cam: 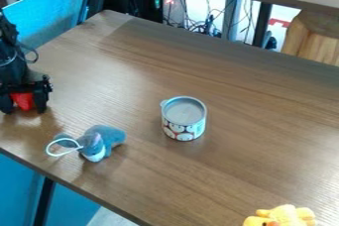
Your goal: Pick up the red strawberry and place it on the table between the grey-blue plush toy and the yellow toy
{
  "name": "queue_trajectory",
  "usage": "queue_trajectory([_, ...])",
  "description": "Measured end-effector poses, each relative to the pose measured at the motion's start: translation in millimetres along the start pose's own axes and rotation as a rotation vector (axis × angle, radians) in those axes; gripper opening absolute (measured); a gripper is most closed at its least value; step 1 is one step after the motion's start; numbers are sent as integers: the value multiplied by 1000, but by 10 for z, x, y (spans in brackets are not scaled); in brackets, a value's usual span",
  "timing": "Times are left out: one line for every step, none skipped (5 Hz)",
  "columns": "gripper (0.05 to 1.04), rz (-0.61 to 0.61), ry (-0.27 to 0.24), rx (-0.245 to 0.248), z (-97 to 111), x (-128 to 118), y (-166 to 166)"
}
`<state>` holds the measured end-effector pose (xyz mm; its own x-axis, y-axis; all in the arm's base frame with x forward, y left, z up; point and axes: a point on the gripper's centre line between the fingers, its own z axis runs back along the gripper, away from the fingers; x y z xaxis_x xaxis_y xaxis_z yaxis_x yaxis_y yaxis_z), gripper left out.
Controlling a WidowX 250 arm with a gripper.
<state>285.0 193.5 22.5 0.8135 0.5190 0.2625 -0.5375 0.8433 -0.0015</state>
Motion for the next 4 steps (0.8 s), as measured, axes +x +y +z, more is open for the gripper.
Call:
queue_trajectory([999,42,-9,10,-38,95,-10])
queue_trajectory([946,77,0,7,-60,162,-13])
queue_trajectory([850,13,43,-29,-33,128,-59])
queue_trajectory([850,-119,164,-120,103,-26,-77])
